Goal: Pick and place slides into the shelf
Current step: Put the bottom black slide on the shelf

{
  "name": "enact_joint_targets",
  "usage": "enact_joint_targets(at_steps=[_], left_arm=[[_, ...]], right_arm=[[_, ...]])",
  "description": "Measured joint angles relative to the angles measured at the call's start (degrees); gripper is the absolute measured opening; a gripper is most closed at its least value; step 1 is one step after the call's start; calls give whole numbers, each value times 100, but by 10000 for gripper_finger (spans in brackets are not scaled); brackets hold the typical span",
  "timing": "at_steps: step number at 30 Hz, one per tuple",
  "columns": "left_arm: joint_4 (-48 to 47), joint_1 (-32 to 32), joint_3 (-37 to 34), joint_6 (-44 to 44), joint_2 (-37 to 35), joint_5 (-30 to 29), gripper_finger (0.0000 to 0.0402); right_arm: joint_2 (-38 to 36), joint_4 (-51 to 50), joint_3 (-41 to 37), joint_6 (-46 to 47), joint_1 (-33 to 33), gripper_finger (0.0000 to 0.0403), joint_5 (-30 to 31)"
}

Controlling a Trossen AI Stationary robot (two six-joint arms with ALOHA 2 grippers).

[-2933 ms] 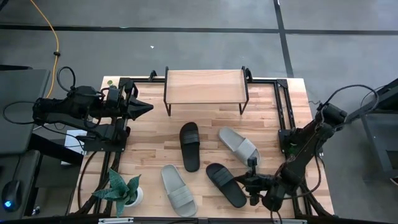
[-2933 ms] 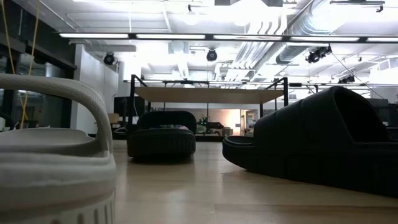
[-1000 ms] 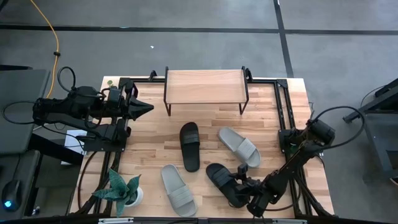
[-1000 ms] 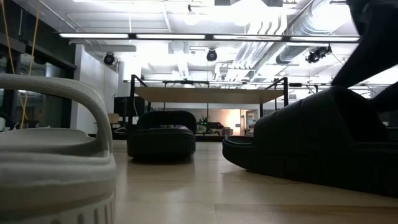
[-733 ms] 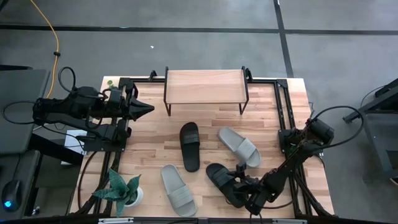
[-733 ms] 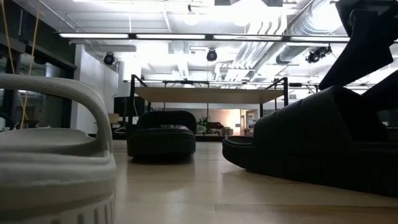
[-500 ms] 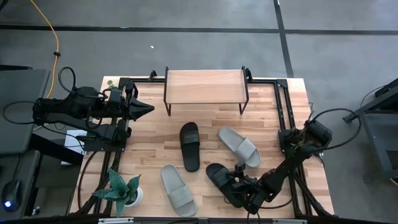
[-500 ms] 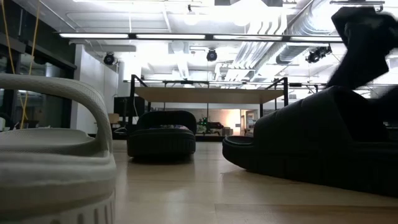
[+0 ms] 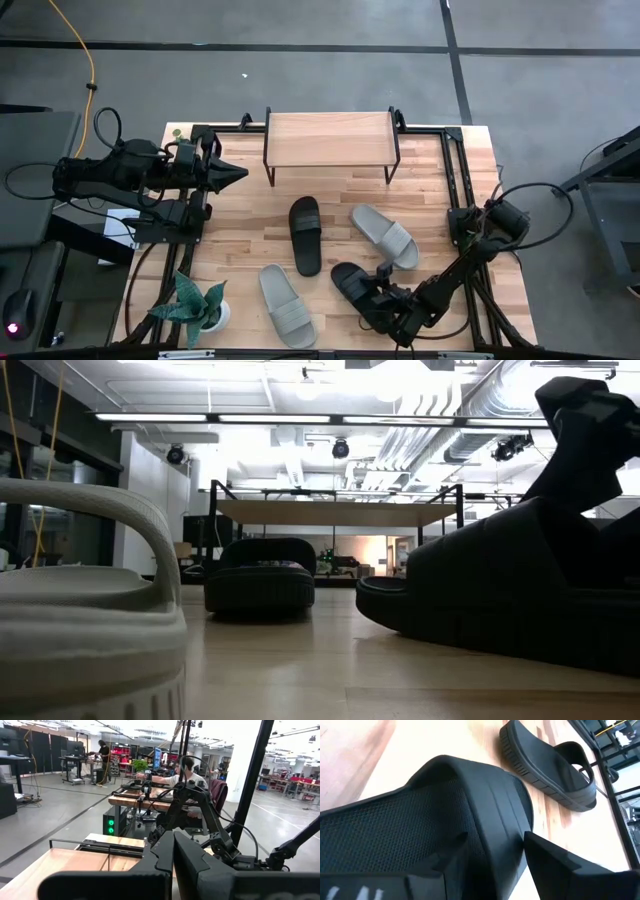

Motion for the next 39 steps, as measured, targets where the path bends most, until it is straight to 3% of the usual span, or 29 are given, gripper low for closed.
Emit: enact_joint_targets(at_steps=[8, 19, 39], left_arm=[[-4, 0, 0, 0, 0, -2, 1], [-90, 0, 0, 0, 0, -2, 1], [-90, 0, 0, 0, 0, -4, 1]], right_arm=[[0, 15, -7, 57, -24, 159, 44], [-2, 14, -7, -20, -24, 9, 13], [-215, 10, -9, -367, -241, 1, 18]])
